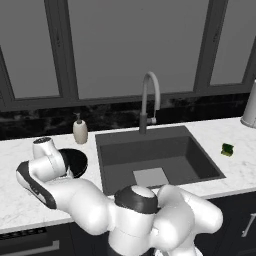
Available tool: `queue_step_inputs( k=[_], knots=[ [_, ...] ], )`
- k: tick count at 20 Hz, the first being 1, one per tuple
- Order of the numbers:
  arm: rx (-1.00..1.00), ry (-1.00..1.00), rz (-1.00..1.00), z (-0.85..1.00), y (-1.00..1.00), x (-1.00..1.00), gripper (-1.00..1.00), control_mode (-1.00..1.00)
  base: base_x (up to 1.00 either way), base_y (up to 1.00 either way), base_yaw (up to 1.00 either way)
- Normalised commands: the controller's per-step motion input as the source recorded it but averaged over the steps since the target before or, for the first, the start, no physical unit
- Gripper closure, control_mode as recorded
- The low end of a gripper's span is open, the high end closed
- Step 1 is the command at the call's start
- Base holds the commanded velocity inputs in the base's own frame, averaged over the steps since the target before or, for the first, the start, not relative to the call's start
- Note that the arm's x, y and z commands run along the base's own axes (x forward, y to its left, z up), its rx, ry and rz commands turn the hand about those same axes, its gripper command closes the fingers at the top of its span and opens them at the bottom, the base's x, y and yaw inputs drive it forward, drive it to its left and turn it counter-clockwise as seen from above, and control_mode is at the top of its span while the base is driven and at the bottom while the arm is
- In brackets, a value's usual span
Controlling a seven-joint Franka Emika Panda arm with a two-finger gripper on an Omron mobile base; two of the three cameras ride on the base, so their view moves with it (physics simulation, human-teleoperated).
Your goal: Pick the pan and sponge and place them into the sink. Then turn on the water.
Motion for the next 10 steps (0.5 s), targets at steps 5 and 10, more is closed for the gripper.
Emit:
queue_step_inputs(
  k=[5,10],
  knots=[
    [0.0,0.0,0.0,-0.21,0.0,0.0,1.0,-1.0,0.0,0.0,0.0],
    [0.0,0.0,0.0,-0.04,0.0,0.0,1.0,-1.0,0.0,0.0,0.0]
  ],
)
